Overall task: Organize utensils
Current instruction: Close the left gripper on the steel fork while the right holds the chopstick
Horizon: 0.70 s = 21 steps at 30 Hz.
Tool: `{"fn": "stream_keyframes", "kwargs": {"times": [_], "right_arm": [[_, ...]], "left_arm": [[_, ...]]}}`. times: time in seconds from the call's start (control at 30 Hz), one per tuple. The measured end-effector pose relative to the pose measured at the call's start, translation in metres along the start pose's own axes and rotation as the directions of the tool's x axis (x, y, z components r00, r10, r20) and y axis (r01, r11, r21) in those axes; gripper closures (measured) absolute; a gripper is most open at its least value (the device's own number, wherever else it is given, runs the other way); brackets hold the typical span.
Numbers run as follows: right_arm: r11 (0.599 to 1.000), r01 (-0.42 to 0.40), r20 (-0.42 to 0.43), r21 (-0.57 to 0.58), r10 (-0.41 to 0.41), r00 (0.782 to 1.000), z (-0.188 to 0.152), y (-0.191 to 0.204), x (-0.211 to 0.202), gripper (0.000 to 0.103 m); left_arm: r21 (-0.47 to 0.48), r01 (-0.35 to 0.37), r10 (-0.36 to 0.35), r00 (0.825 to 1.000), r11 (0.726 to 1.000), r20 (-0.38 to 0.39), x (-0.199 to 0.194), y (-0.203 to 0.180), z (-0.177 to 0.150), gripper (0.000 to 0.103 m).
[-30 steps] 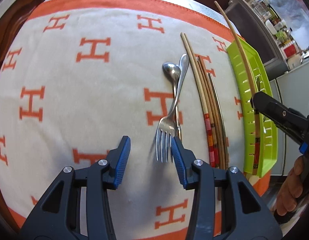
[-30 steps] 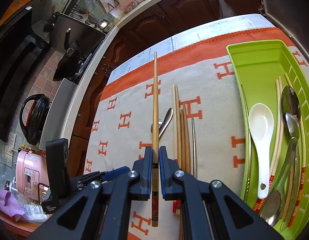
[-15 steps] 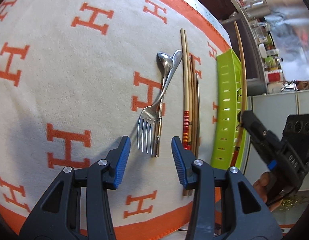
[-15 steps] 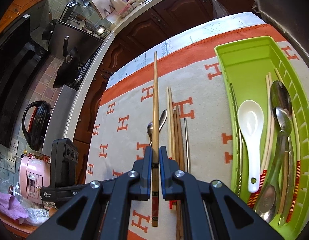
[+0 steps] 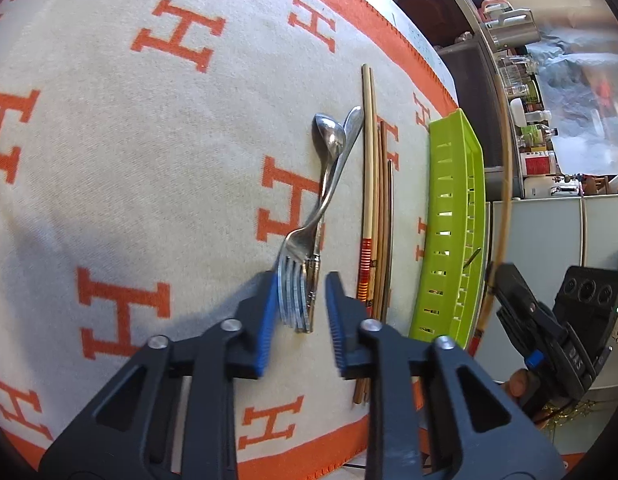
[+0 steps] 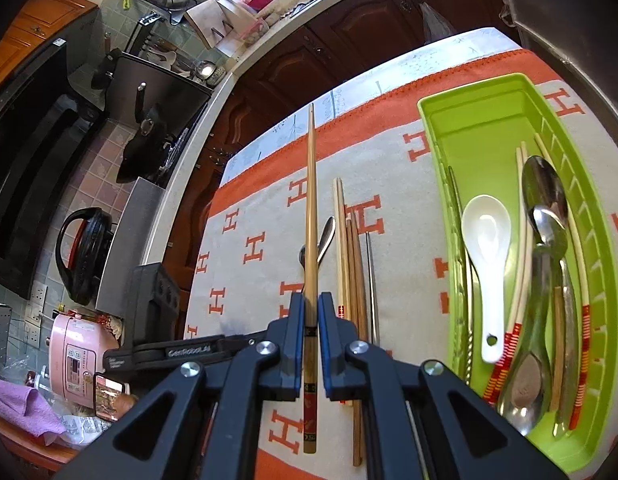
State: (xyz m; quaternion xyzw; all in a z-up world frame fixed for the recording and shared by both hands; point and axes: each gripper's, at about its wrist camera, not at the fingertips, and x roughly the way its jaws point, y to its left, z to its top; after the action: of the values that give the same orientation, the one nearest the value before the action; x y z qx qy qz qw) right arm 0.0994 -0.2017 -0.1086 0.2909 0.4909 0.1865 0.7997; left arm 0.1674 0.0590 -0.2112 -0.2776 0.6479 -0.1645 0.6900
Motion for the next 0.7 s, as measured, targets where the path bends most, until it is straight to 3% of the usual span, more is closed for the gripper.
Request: {"fn": "stream_keyframes", "kwargs": {"times": [0.27,0.43,0.7], "right_arm": [[0.999,0.012,0.039,0.041,-0.014,0.999,-0.013,-0.018,-0.026,0.096],[0.997,0.017,0.066,0.08,-0.023,0.998,-0.019,-0.033,-0.04,0.096],[0.989,0.034,0.104,0.142,-0.049,0.993,-0.023,-0.056,-0.058,0.096]], "left_arm": [[0.032,-0.046,0.043,0.996,0.998,0.072,-0.007,-0.008,-0.007,0.103],[0.042,-0.081,0.075,0.989,0.996,0.129,-0.024,-0.018,-0.017,0.103],[0.02,-0.076,0.069,0.973,0.997,0.221,-0.057,-0.029,-0.028,0.103]]}}
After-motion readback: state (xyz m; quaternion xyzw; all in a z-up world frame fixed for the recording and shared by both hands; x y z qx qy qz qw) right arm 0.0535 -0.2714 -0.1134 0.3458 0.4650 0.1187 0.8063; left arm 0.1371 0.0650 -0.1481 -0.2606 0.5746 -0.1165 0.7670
